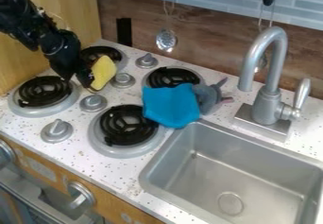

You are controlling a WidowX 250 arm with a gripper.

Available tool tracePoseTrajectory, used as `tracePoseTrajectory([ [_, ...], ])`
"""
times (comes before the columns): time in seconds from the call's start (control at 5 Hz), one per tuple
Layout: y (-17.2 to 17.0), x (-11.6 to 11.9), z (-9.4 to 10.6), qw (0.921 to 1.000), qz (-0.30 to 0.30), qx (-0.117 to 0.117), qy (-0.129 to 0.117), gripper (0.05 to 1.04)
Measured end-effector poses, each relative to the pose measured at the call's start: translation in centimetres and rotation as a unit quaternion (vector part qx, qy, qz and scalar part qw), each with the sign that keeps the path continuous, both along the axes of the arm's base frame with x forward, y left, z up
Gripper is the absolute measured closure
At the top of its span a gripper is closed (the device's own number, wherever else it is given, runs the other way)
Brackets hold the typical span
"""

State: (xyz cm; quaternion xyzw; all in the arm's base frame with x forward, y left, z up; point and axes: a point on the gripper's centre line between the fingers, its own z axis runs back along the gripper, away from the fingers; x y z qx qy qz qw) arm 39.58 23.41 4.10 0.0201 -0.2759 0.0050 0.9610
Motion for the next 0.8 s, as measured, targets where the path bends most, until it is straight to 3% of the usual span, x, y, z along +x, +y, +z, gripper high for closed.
tracePoseTrajectory([
  [0.4,-1.2,0.9,-1.5,0.9987,-0.021,-0.044,-0.013,0.077],
  [0.6,-1.6,1.3,-1.6,0.9983,-0.031,-0.044,-0.020,0.111],
  [0.8,-1.4,1.7,-1.5,0.9982,-0.029,-0.038,-0.037,0.377],
])
